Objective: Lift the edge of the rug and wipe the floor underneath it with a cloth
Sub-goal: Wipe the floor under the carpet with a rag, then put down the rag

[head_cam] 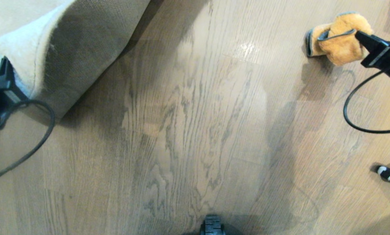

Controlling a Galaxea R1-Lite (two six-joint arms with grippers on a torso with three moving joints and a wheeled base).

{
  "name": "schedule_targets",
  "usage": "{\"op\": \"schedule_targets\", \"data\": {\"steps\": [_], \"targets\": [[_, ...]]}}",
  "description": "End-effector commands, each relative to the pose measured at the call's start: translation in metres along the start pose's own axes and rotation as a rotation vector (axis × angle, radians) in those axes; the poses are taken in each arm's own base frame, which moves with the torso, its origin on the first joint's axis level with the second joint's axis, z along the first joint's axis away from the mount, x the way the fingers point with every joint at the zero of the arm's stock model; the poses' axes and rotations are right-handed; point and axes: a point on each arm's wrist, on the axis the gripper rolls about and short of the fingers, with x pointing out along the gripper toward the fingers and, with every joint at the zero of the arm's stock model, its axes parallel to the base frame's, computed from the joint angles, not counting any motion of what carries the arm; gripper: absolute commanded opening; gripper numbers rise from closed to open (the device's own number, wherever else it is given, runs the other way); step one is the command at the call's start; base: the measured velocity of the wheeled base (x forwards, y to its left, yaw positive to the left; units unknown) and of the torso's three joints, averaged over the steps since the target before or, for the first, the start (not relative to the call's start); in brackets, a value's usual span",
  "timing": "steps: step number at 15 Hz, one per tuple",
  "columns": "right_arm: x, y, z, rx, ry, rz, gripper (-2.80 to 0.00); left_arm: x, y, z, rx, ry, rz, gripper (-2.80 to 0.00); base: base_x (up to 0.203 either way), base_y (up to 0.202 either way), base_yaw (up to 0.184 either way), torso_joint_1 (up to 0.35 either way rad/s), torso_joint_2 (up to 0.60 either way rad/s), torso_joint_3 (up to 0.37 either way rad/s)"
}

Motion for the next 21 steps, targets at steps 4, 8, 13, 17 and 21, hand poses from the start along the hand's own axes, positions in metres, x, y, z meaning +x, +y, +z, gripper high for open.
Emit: {"op": "schedule_targets", "data": {"steps": [4, 8, 13, 17, 21], "targets": [[-0.069, -0.045, -0.002, -0.141, 0.122, -0.031, -2.80, 0.000, 0.001, 0.003, -0.015, -0.038, 0.011, -2.80, 0.000, 0.000, 0.000, 0.000, 0.00, 0.000], [-0.114, -0.070, -0.007, -0.197, 0.214, -0.044, -2.80, -0.004, 0.002, 0.001, -0.010, -0.024, 0.009, -2.80, 0.000, 0.000, 0.000, 0.000, 0.00, 0.000], [-0.169, -0.078, -0.033, -0.184, 0.357, -0.132, -2.80, -0.005, 0.002, -0.001, -0.006, -0.015, 0.005, -2.80, 0.000, 0.000, 0.000, 0.000, 0.00, 0.000], [-0.199, -0.062, -0.059, -0.148, 0.457, -0.149, -2.80, -0.007, 0.001, -0.002, -0.007, -0.008, -0.001, -2.80, 0.000, 0.000, 0.000, 0.000, 0.00, 0.000], [-0.206, -0.056, -0.066, -0.141, 0.485, -0.148, -2.80, -0.008, 0.001, -0.003, -0.007, -0.005, -0.001, -2.80, 0.000, 0.000, 0.000, 0.000, 0.00, 0.000]]}}
